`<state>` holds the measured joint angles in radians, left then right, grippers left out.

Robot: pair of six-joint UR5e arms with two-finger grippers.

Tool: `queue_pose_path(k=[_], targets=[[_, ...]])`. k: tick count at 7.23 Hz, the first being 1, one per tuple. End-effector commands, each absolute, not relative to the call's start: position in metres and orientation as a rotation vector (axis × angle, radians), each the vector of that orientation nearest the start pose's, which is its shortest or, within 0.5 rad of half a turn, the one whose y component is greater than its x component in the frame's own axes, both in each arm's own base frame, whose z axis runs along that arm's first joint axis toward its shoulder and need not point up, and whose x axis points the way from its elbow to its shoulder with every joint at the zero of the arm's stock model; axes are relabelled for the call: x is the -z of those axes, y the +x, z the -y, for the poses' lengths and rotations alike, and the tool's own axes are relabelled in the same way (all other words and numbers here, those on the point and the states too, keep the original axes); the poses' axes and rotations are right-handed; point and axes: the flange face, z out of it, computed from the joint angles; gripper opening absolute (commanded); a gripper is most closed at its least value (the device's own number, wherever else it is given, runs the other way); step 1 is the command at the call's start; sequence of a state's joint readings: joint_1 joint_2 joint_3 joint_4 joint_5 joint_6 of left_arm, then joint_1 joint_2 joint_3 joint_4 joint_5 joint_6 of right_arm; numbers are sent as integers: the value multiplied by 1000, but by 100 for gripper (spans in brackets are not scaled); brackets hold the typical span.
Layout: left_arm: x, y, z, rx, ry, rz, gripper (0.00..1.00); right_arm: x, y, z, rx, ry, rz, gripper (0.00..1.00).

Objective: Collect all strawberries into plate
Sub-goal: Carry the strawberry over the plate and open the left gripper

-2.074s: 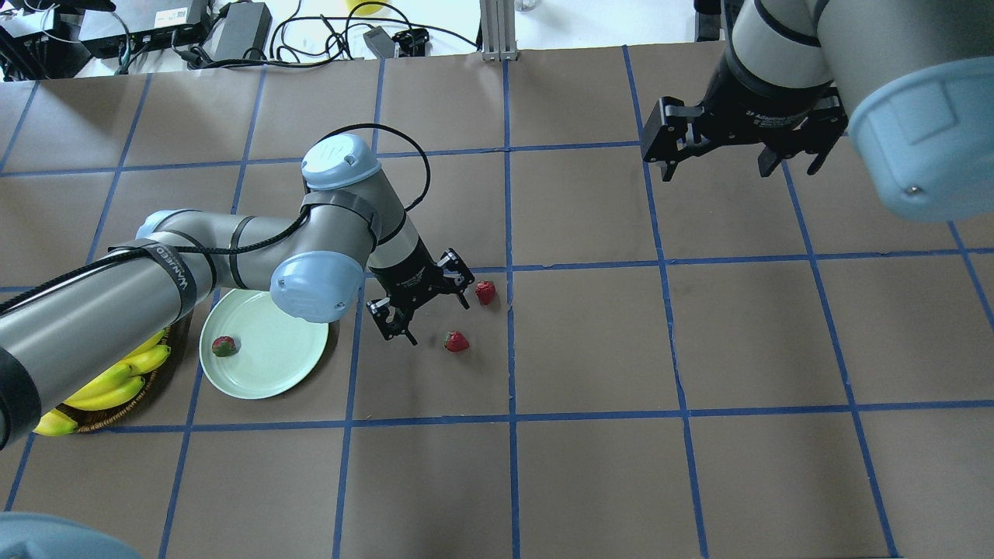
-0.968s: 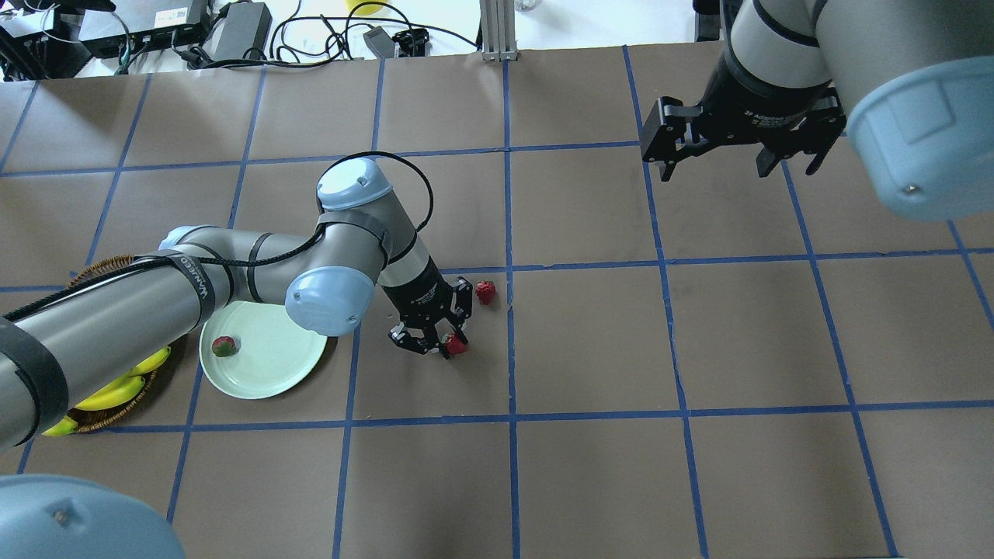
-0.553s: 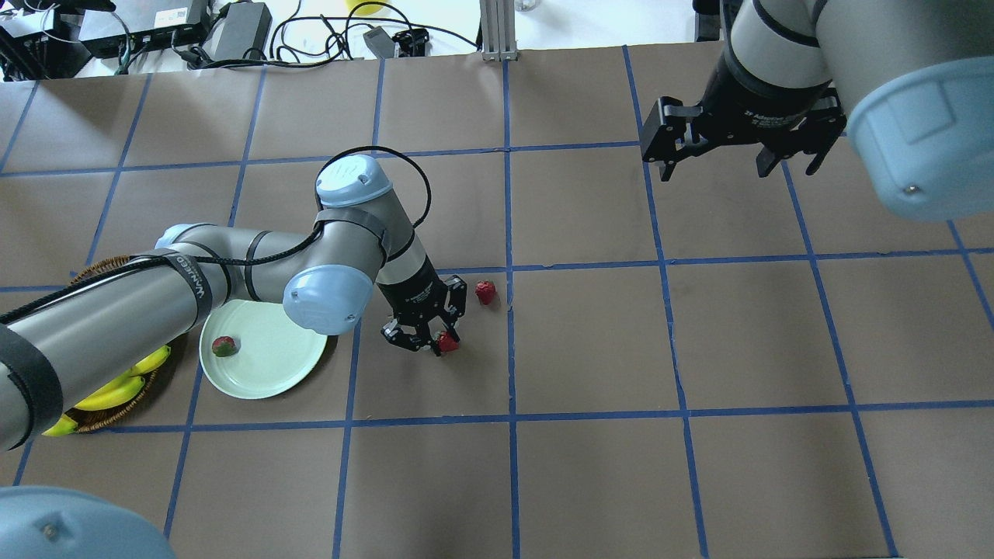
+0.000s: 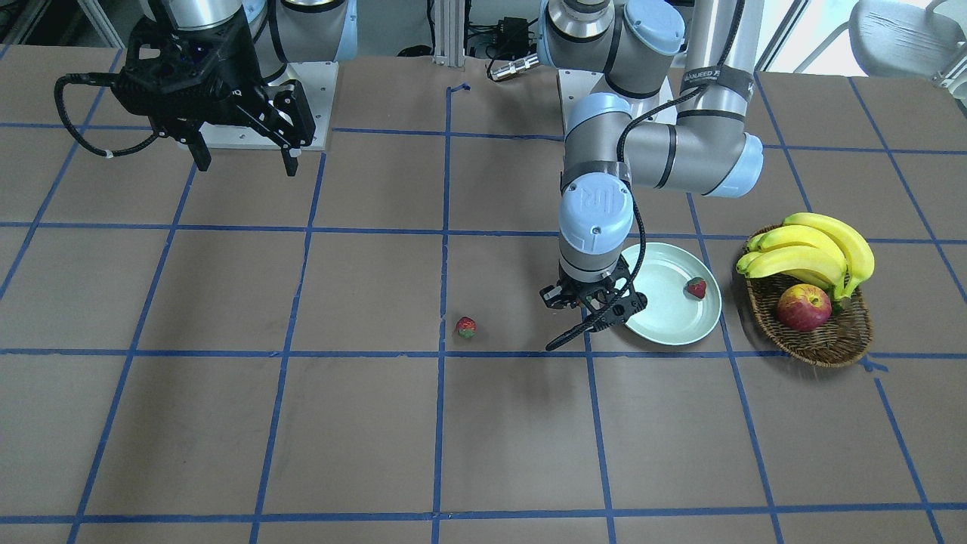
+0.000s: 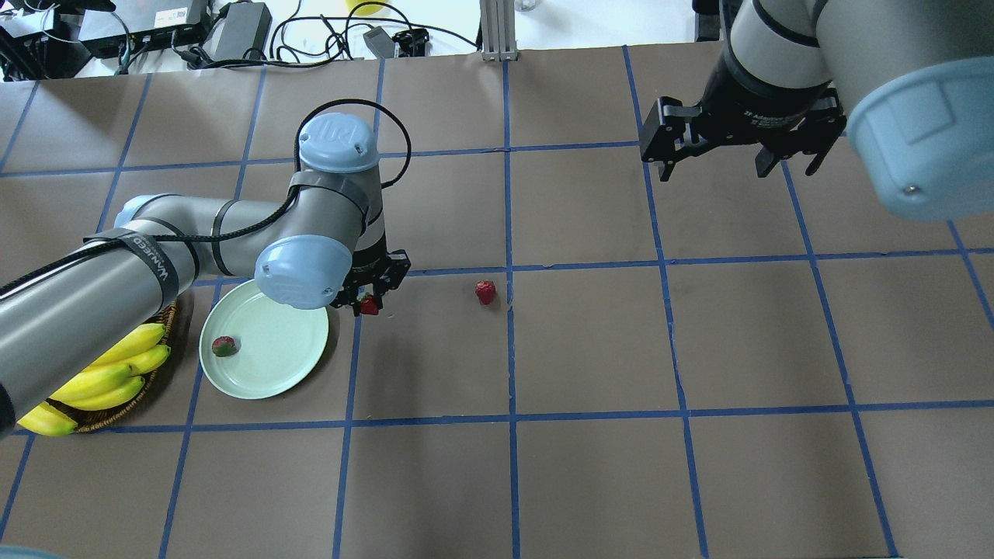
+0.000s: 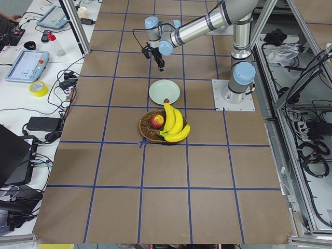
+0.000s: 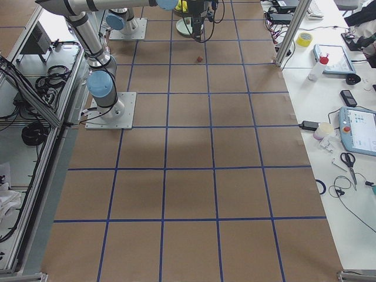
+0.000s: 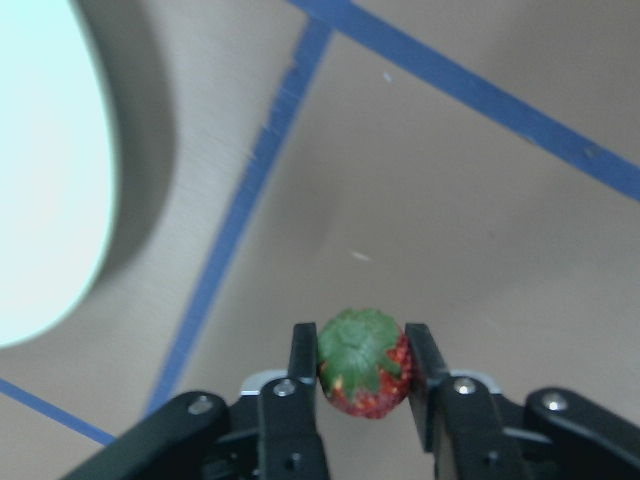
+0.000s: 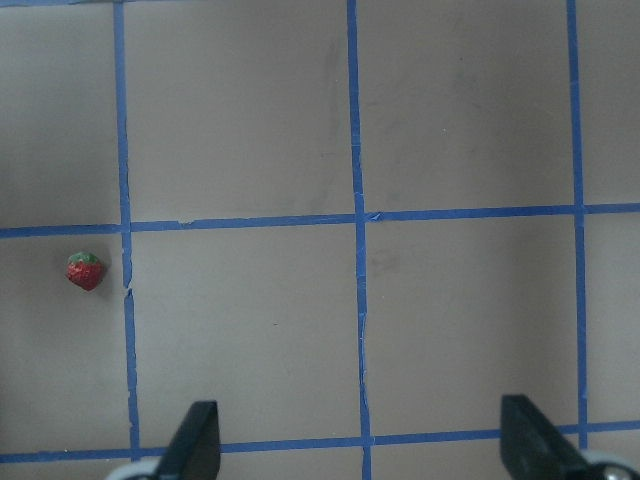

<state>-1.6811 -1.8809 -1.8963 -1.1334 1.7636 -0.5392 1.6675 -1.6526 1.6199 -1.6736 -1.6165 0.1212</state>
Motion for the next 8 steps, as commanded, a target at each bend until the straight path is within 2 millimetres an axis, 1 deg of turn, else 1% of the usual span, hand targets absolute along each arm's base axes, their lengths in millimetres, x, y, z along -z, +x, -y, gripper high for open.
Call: queue_pose_path(k=[1, 2, 3, 4, 5, 6, 8], targets=[[-226, -119, 516, -220, -437, -2792, 0, -514, 174, 455, 220, 41, -3163, 100], [-233, -110, 519, -212, -413, -2805, 0, -514, 174, 455, 221, 42, -3166, 100], [-229, -103, 516, -238, -342, -2799, 0, -515, 173, 455, 226, 44, -3168, 100], [-227, -82, 515, -268, -249, -2774, 0, -515, 173, 455, 227, 45, -3170, 100], [-224, -64, 515, -306, -206, -2783, 0, -514, 173, 455, 224, 44, -3167, 100], [-213, -65, 506, -345, -188, -2791, 0, -513, 173, 456, 218, 44, -3165, 100], [-208, -66, 506, -359, -199, -2788, 99, -513, 174, 456, 218, 41, -3165, 100]])
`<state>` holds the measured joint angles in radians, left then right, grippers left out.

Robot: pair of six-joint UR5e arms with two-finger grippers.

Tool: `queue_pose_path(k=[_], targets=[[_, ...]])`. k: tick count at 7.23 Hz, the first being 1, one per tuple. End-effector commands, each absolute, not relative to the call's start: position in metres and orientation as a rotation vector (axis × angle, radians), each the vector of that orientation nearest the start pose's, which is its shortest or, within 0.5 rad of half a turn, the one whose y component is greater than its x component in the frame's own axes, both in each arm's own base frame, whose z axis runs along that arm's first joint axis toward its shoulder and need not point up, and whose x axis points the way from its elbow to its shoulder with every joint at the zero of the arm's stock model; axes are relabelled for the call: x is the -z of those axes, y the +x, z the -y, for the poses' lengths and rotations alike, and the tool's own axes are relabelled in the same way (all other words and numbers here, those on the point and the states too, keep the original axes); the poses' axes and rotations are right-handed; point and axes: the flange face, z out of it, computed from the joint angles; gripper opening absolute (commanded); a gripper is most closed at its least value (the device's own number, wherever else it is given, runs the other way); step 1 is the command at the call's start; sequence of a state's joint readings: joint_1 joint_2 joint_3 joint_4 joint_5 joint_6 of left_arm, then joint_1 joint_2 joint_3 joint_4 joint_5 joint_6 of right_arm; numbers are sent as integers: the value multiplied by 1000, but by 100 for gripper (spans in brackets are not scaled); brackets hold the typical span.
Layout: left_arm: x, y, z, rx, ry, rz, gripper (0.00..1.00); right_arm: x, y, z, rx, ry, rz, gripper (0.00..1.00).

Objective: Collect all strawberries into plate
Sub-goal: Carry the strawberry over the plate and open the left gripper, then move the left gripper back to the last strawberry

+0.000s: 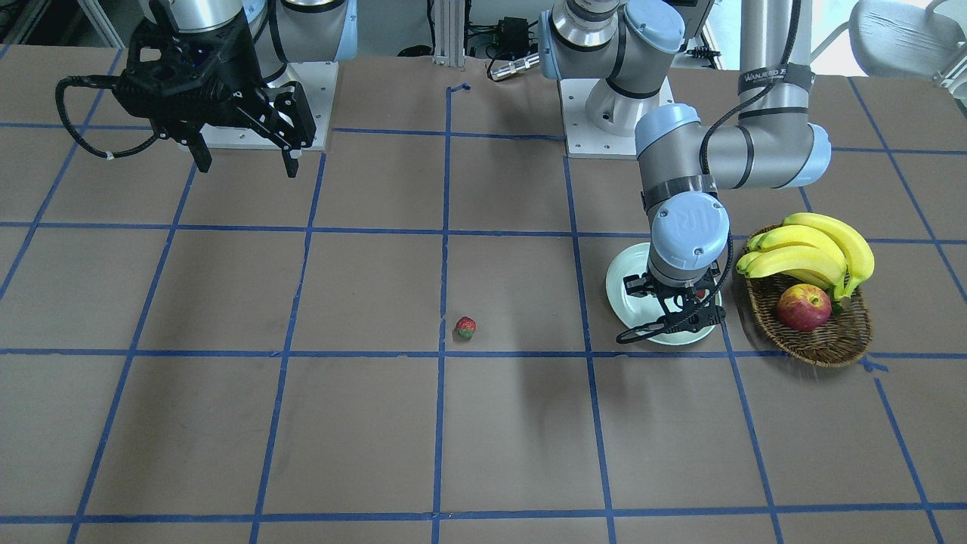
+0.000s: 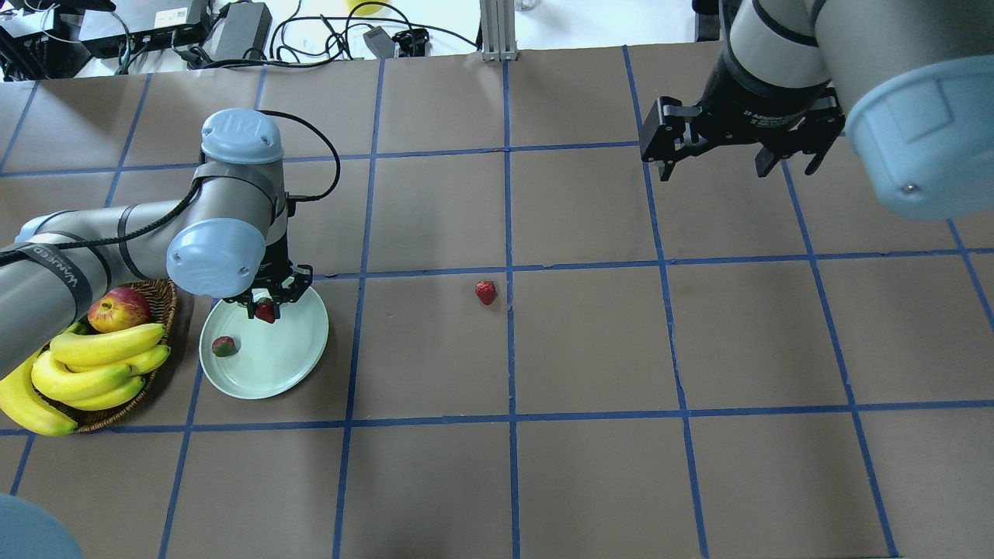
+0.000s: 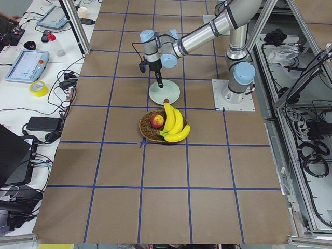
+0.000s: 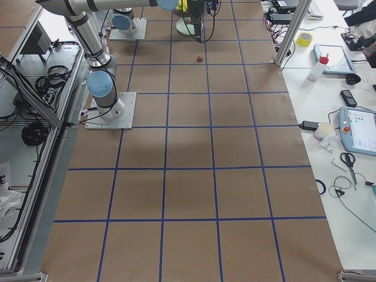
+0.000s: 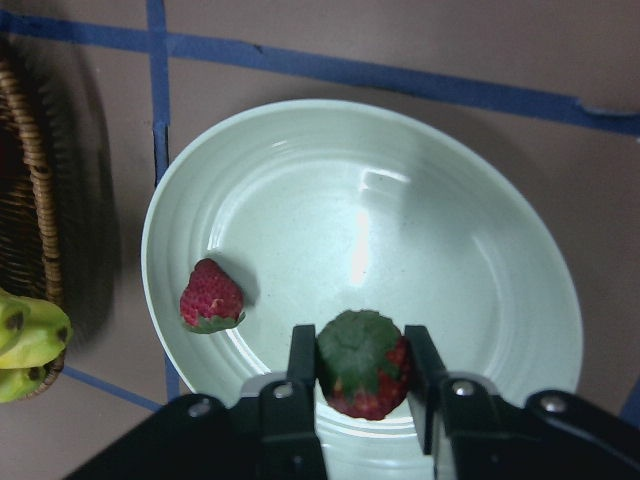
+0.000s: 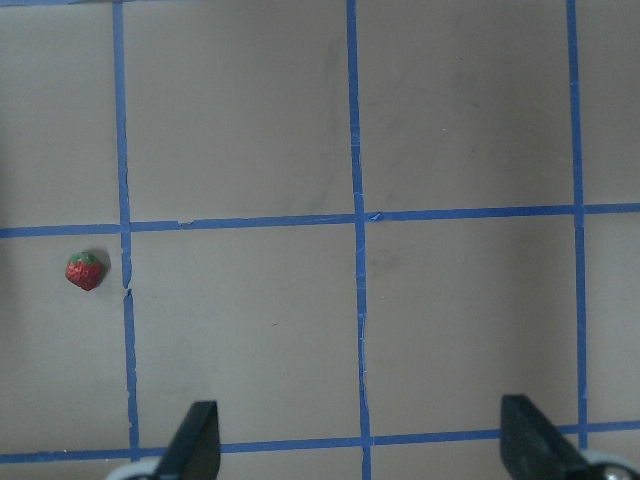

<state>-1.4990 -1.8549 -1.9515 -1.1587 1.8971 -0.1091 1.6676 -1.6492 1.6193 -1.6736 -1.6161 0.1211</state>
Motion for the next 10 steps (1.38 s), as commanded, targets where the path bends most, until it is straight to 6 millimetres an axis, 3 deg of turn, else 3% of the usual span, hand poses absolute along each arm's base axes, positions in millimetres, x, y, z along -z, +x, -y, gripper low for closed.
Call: queue_pose_path(k=[1, 2, 3, 4, 5, 7, 10], targets=[[-215, -73, 506, -335, -187, -2793, 100, -516, 173, 455, 229, 45, -3170, 100], [-226, -89, 507, -291, -162, -2818, 100, -516, 173, 454, 227, 45, -3171, 100], [-247, -130, 513, -214, -188, -2921, 100, -515, 174, 454, 227, 44, -3168, 100], [-259, -166, 518, -175, -453, -2996, 100, -515, 173, 454, 227, 45, -3170, 100], [-253, -194, 518, -238, -693, -3090, 100, -516, 173, 453, 230, 45, -3171, 100], [-252, -222, 516, -337, -1116, -3090, 100, -515, 173, 454, 227, 47, -3171, 100], [-226, -261, 531, -146, -997, -3218, 100, -516, 173, 453, 227, 45, -3170, 100]])
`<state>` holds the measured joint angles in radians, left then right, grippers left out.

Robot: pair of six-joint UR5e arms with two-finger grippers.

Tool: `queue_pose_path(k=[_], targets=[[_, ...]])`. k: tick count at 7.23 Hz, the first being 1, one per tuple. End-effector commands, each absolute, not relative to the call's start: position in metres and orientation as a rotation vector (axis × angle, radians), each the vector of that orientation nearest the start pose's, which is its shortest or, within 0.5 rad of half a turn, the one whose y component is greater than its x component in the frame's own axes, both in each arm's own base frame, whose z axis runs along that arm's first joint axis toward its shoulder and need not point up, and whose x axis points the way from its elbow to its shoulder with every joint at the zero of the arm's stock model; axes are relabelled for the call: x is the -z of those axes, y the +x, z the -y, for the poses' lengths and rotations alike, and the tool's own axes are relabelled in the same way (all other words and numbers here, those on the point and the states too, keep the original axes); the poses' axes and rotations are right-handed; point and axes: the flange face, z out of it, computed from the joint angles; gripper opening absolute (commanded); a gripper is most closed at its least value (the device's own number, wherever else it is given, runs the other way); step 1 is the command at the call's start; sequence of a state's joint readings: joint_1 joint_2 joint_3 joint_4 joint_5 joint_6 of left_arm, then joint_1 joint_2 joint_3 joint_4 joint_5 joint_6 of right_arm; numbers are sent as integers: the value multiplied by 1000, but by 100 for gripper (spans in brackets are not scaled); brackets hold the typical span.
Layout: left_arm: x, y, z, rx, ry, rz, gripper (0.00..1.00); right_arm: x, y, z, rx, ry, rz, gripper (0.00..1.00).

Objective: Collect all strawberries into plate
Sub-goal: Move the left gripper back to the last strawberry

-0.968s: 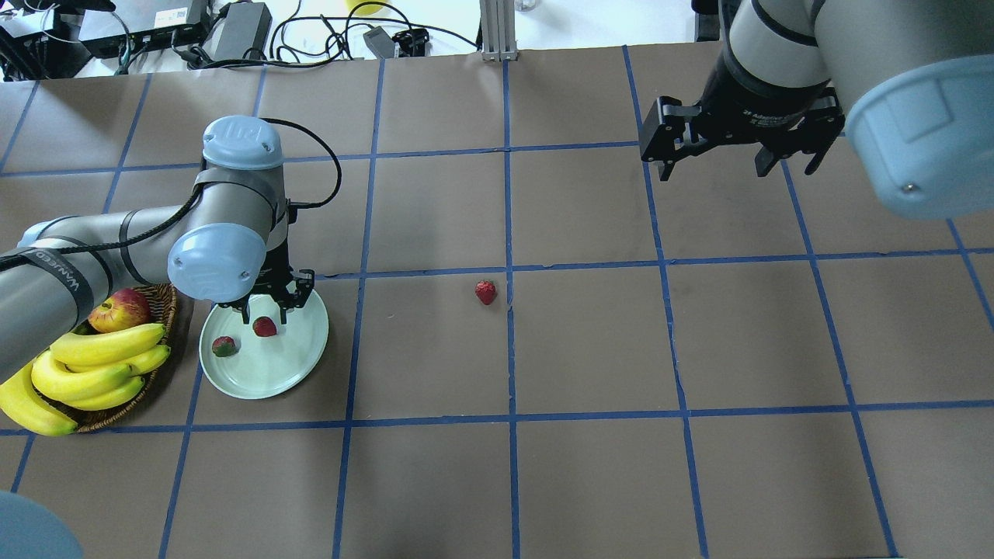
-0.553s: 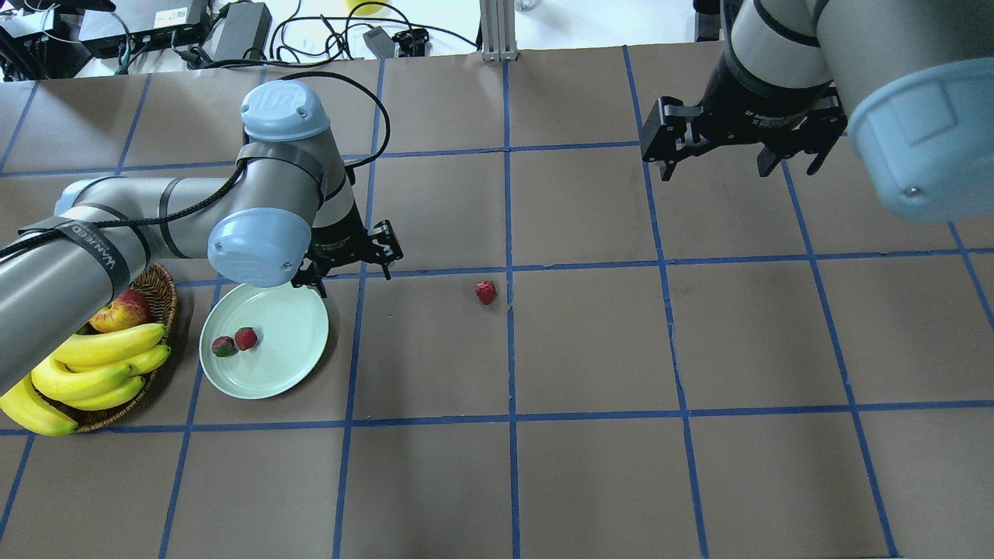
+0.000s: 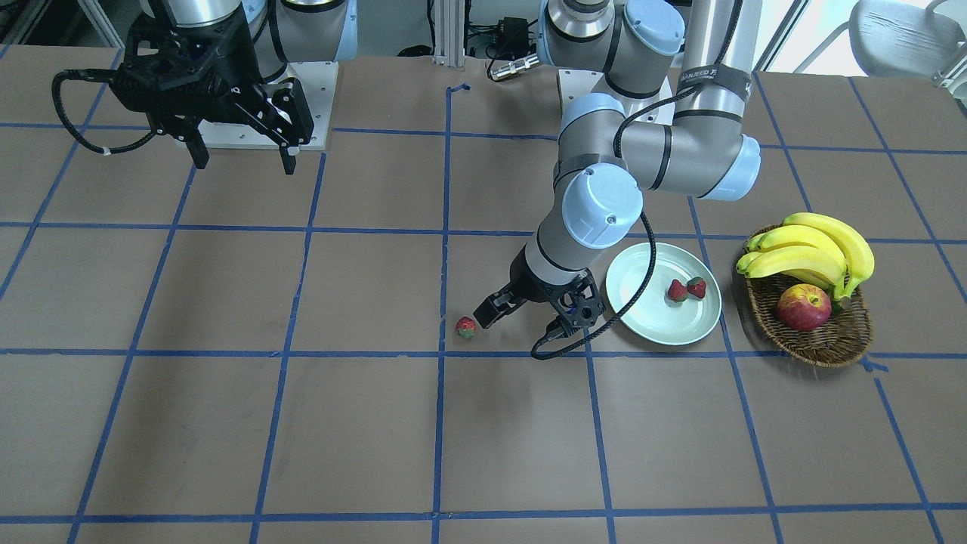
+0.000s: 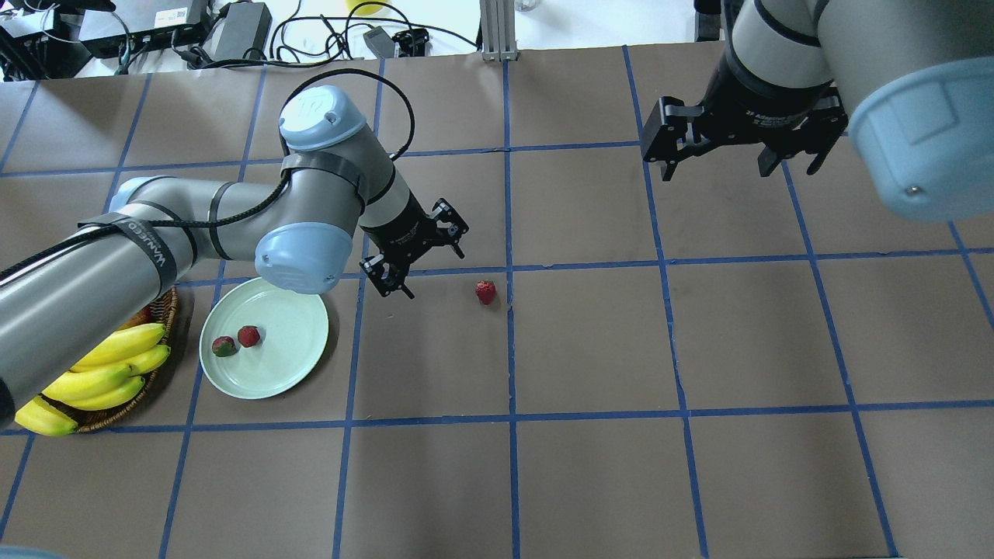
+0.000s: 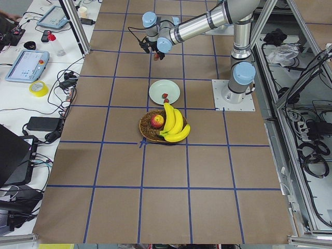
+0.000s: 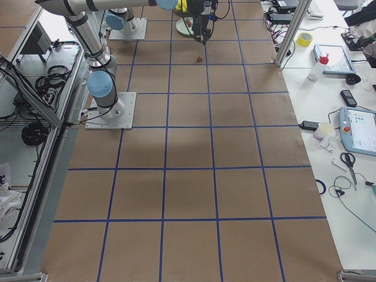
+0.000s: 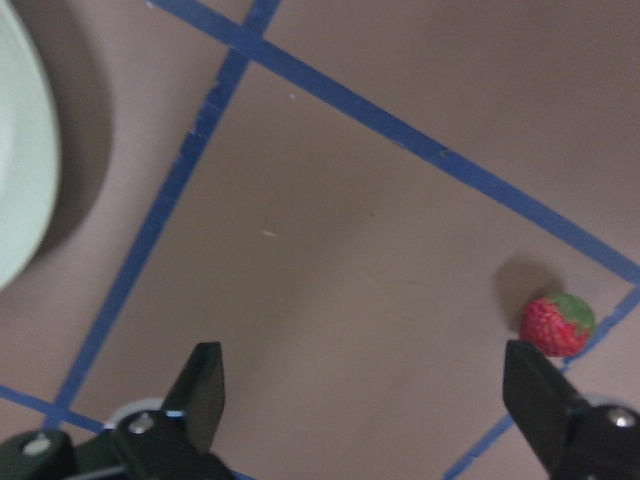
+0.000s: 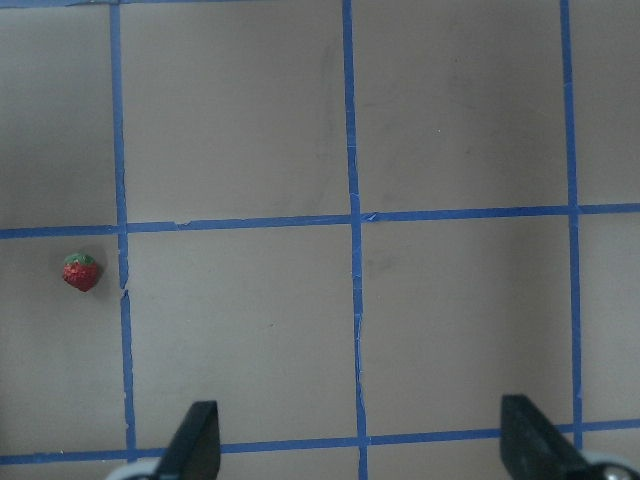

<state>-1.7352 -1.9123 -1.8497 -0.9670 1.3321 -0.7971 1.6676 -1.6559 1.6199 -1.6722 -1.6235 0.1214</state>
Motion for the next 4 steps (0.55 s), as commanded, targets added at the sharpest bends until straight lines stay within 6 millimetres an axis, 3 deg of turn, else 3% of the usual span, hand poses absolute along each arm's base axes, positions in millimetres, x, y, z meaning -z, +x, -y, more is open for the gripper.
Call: queue_pose_path(k=[1, 2, 4], targets=[[-220, -265, 536, -98, -673, -3318, 100, -516, 173, 453, 227, 45, -3171, 100], [-214, -270, 534, -108, -528, -3338, 100, -516, 173, 453, 227, 45, -3171, 100], [-194, -297, 520, -163, -468, -3322, 100, -516, 173, 453, 227, 45, -3171, 100]])
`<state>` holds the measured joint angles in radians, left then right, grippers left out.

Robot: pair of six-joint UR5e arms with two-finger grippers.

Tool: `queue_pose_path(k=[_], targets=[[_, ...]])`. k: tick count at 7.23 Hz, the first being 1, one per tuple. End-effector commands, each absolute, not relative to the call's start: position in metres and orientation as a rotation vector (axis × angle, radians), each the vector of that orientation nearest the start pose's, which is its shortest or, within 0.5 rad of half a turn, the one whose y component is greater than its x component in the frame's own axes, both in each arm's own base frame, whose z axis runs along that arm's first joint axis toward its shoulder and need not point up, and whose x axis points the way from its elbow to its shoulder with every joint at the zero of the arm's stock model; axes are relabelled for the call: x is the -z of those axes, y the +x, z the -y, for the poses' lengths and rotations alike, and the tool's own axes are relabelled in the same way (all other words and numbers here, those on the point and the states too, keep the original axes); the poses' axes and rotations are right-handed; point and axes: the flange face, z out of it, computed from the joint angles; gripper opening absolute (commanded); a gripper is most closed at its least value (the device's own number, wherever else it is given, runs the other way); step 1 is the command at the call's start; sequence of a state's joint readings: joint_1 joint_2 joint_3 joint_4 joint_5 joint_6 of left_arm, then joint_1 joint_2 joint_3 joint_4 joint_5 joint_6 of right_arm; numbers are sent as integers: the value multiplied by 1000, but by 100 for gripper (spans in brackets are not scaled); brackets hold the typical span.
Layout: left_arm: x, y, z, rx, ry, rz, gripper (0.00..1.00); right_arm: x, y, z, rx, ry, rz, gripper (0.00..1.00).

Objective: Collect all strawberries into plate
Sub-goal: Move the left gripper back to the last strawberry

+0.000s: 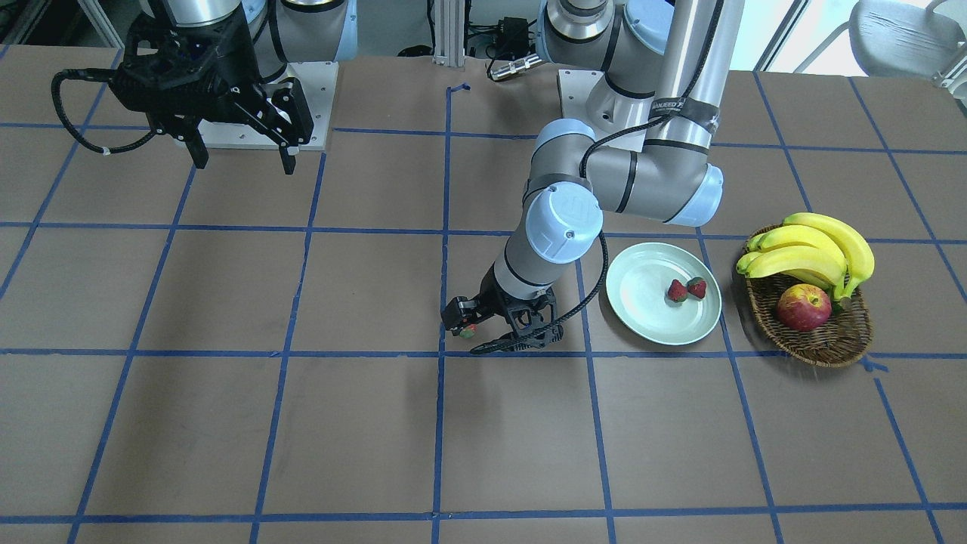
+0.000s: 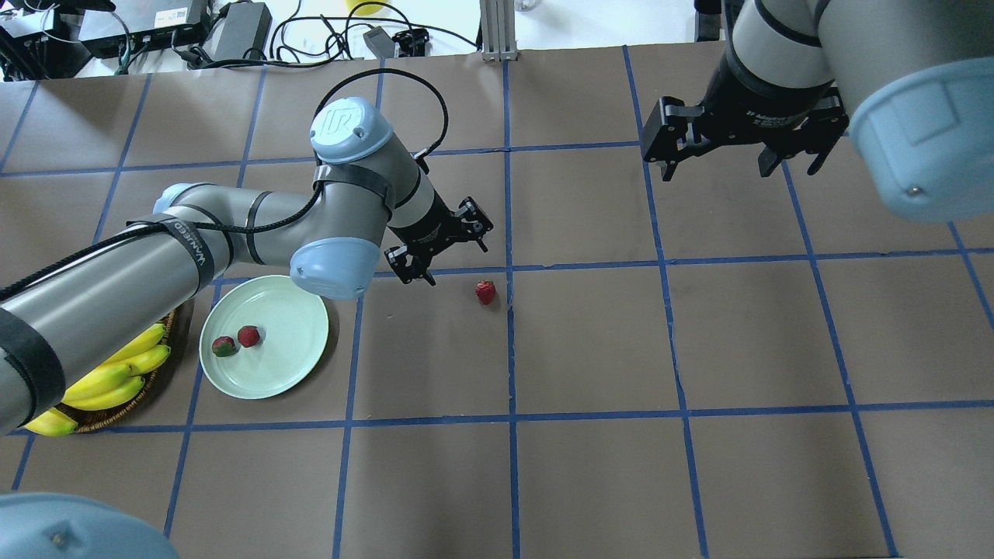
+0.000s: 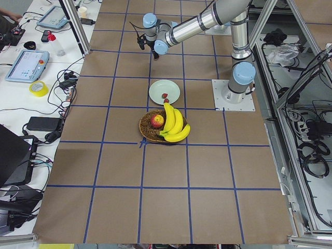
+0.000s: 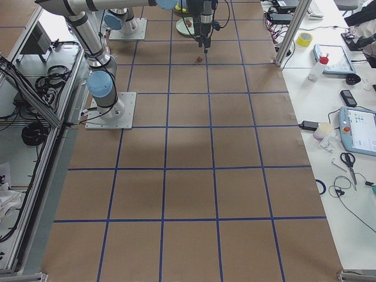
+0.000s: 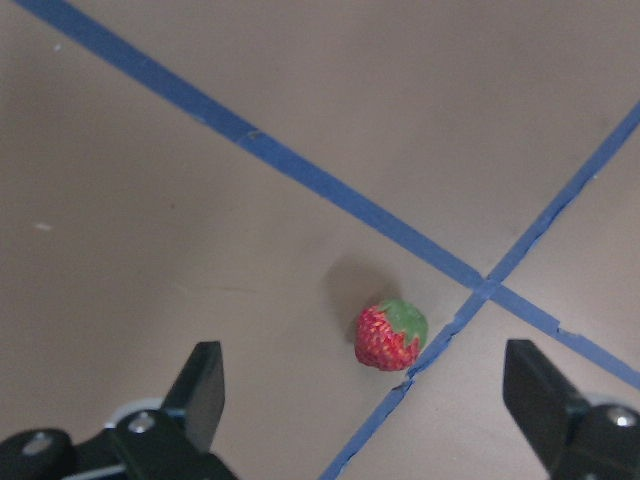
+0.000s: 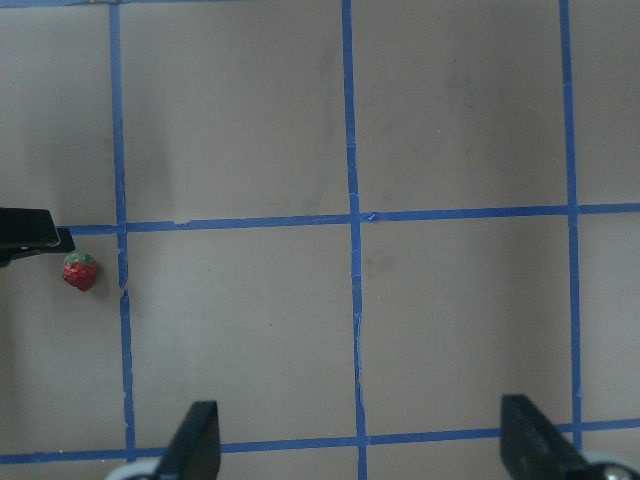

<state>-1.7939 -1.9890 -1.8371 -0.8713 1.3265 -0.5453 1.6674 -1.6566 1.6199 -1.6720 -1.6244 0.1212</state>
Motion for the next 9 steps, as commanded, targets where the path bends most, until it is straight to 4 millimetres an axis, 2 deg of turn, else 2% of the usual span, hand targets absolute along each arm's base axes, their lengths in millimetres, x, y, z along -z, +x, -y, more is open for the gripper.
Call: queue_pose_path(k=[1, 2, 4, 5, 6, 7, 8, 9], targets=[[-192, -311, 513, -170, -415, -3323, 100, -516, 173, 453, 227, 45, -3171, 100], [-187, -313, 512, -181, -405, -3321, 86, -516, 173, 453, 227, 45, -3171, 100], [-180, -318, 509, -200, -389, -3315, 67, -516, 173, 453, 227, 45, -3171, 100], [-179, -318, 509, -203, -387, -3313, 52, -516, 173, 453, 227, 45, -3171, 100], [-178, -317, 509, -207, -384, -3310, 17, -515, 173, 454, 225, 45, -3172, 100], [-175, -313, 510, -176, -376, -3267, 3, -516, 173, 453, 227, 45, -3171, 100], [-176, -310, 511, -156, -370, -3245, 0, -516, 173, 453, 227, 45, -3171, 100], [-190, -308, 512, -106, -360, -3232, 0, -515, 173, 454, 225, 45, -3172, 100]])
